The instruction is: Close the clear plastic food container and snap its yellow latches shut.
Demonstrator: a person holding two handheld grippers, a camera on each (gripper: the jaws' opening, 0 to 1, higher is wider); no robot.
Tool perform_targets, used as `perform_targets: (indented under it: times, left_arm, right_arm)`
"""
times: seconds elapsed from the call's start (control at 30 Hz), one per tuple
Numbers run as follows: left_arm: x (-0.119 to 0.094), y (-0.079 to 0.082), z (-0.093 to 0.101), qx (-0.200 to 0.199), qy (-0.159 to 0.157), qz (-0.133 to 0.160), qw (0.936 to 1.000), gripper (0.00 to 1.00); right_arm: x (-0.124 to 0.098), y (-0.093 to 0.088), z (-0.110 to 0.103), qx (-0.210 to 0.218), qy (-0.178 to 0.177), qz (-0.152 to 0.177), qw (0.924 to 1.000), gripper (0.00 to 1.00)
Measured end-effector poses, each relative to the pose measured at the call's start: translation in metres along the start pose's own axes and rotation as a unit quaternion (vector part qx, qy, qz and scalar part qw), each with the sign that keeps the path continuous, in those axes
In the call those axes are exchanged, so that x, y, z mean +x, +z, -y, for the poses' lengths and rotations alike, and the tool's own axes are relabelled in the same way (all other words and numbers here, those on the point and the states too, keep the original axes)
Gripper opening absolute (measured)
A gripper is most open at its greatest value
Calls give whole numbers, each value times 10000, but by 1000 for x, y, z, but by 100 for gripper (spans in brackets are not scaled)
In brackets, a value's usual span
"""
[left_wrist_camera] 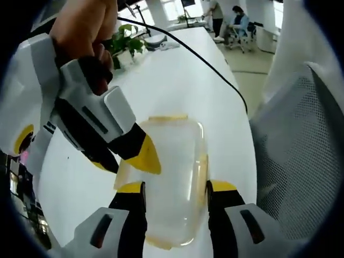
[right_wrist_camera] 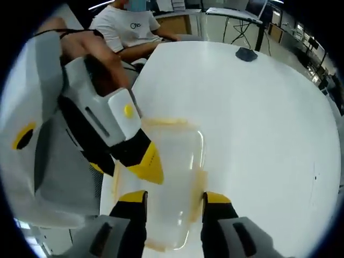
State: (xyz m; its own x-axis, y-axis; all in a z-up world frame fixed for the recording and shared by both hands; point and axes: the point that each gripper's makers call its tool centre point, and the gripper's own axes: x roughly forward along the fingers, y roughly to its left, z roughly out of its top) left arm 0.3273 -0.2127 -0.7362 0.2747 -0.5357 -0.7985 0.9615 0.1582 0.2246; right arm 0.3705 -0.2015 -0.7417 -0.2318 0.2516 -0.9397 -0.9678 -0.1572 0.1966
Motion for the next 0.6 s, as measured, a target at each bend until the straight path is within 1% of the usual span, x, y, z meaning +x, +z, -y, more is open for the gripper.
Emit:
perform_targets:
  times: [0.13,0.2,0.23,0.27,0.3,0.33,0.37,0.4,0.43,0.5,0.53,0.57,0.6]
  left_arm:
    - [0,0,0,46,-39,-45,10000,42]
    - [0,0,0,54,-25,-69,10000,42]
    - [0,0,2,92,-75,-88,9999,42]
    - [0,2,-2,157,17,-27,9999,42]
    - [0,0,1,153,-70,-82,9998,42]
    - [0,-1,2,173,-102,-82,9998,42]
    - [0,-1,1,147,-87,-50,9998,41]
    - [1,-2,2,186,-32,-15,9998,41]
    - [2,-1,1,395,143,-26,9991,41]
    - [5,-1,3,722,403,-107,9965,41]
    - [10,1,6,791,458,-77,9958,41]
    - [15,-6,18,401,205,-115,9989,40]
    - [14,1,6,430,450,11,9981,40]
  right_arm:
    - [-1,-2,1,100,44,74,9999,36]
    - [0,-3,2,158,130,95,9997,36]
    - [2,-3,-3,348,341,138,9987,35]
    - [2,-10,-11,607,608,-22,9963,35]
    - [3,-4,-6,590,533,135,9967,35]
    - [4,-6,-3,634,487,167,9967,35]
    - [3,-6,-3,319,462,161,9983,36]
    - [3,-6,-5,518,417,177,9976,36]
    - [3,-5,-6,547,387,241,9975,36]
    - [3,-4,-7,495,336,240,9979,35]
    - [4,-3,-6,499,317,227,9980,35]
    - [3,-3,-7,469,245,179,9984,35]
    - [1,-2,-7,378,247,151,9989,35]
